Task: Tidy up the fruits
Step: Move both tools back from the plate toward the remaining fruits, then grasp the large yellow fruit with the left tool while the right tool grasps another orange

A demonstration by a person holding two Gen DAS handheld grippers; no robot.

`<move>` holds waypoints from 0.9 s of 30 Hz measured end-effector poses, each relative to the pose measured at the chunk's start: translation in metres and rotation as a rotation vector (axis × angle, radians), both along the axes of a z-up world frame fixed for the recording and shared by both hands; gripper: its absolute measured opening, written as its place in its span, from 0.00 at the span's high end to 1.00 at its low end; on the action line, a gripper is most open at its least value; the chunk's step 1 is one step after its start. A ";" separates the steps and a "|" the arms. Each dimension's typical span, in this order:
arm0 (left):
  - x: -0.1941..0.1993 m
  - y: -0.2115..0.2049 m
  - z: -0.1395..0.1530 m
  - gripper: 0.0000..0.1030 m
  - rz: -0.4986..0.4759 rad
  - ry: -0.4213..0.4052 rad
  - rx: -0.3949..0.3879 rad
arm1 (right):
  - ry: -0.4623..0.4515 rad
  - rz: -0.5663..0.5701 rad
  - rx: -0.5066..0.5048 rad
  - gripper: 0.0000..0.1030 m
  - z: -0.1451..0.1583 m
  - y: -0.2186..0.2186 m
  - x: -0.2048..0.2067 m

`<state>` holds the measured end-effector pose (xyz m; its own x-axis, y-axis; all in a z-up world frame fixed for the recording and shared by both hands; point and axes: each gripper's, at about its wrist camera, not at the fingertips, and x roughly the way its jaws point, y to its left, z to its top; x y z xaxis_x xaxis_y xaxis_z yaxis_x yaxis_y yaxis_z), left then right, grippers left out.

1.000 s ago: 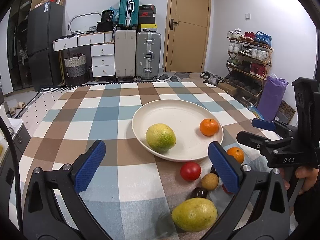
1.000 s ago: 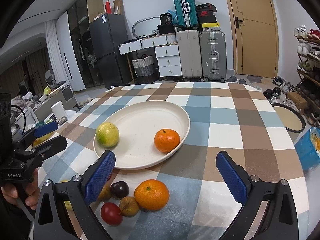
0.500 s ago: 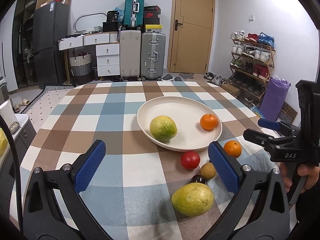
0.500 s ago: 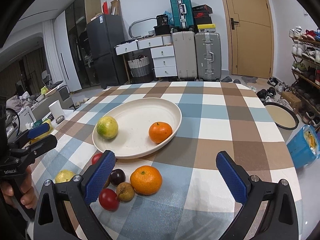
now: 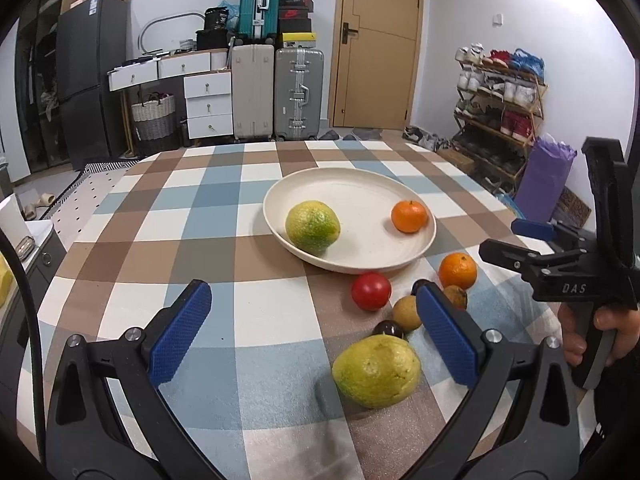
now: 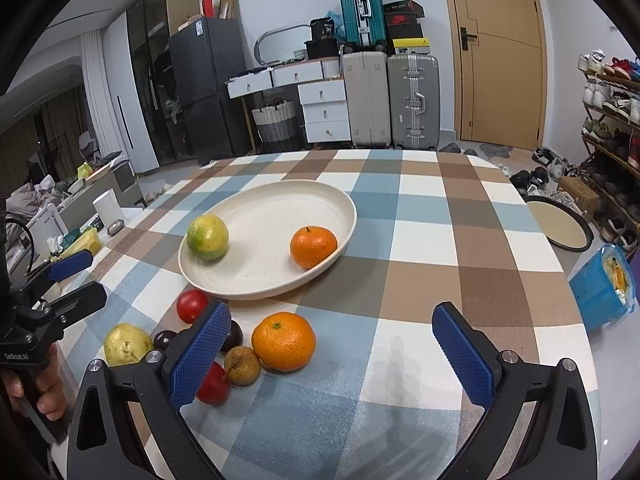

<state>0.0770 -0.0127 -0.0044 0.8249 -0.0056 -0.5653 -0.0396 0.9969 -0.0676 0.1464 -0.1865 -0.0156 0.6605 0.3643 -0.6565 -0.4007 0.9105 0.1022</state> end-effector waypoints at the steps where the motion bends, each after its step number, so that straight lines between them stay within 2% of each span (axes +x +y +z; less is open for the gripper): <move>1: 0.000 -0.001 -0.001 0.01 -0.004 0.005 0.005 | 0.010 -0.006 -0.016 0.00 -0.002 0.001 0.002; 6: 0.004 -0.008 -0.006 0.01 -0.021 0.055 0.029 | 0.071 -0.015 -0.035 0.00 -0.011 0.000 0.008; 13: 0.007 -0.015 -0.010 0.01 -0.053 0.096 0.050 | 0.117 0.015 -0.003 0.02 -0.014 0.006 0.007; 16: 0.008 -0.018 -0.013 0.01 -0.067 0.111 0.061 | 0.139 0.022 -0.015 0.05 -0.018 0.012 0.008; 19: 0.011 -0.020 -0.018 0.01 -0.080 0.143 0.067 | 0.169 0.024 -0.017 0.17 -0.023 0.013 0.011; 23: 0.014 -0.021 -0.024 0.01 -0.099 0.179 0.055 | 0.189 0.030 0.012 0.18 -0.025 0.013 0.013; 27: 0.016 -0.023 -0.028 0.01 -0.125 0.197 0.048 | 0.224 0.035 0.049 0.26 -0.028 0.013 0.015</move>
